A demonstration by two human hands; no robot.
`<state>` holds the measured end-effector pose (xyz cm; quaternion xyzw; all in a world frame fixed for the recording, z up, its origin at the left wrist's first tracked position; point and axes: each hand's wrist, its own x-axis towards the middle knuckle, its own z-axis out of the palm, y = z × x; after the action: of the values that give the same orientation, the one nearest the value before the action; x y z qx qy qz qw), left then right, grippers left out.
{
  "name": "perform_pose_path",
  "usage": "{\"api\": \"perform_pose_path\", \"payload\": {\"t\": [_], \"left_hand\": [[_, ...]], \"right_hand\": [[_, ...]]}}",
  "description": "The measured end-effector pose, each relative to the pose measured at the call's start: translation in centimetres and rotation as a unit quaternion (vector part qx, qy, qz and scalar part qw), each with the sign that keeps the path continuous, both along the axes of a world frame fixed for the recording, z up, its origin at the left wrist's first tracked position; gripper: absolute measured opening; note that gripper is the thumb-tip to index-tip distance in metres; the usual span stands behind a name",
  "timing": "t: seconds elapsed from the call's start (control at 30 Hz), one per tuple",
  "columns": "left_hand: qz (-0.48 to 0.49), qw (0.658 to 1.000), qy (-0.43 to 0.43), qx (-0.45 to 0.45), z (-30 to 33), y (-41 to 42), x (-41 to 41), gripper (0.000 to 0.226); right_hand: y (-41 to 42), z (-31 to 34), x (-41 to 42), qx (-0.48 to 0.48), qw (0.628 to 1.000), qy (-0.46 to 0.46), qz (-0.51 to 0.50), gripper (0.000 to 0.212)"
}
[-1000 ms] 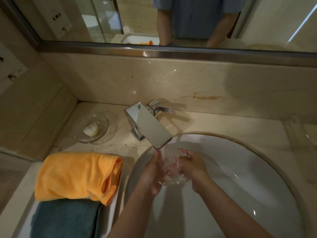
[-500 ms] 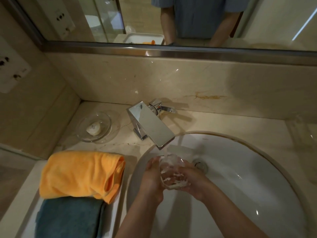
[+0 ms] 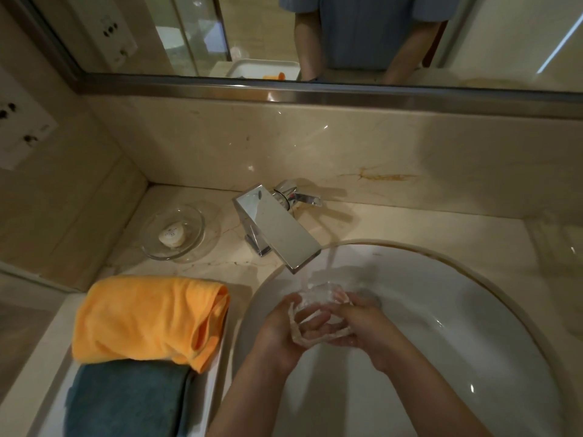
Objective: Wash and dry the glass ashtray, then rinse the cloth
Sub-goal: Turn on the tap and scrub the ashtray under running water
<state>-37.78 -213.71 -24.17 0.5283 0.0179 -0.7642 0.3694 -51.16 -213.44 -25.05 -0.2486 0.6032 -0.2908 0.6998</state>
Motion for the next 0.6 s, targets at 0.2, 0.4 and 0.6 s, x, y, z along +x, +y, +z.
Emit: {"api": "perform_pose_path", "payload": {"t": [0.2,0.4,0.6], "left_hand": [[-0.042,0.997,0.055,-0.032,0.3,-2.4,-0.4,0.058],[-0.062,0.992,-0.024,-0.108,1.2,-3.7,-0.5,0.036],[-0.117,0.961,-0.172,-0.179,1.3,-3.2,-0.5,0.036]], "right_hand": [[-1.4,0.8,-0.3,-0.026,0.999,-0.036,-0.011,0.039],[-1.5,0.0,0.6,-0.040,0.994,-0.075,-0.073,0.024],[-0.4,-1.1,0.5,-0.042,0.994,-0.081,-0.058,0.029]]}}
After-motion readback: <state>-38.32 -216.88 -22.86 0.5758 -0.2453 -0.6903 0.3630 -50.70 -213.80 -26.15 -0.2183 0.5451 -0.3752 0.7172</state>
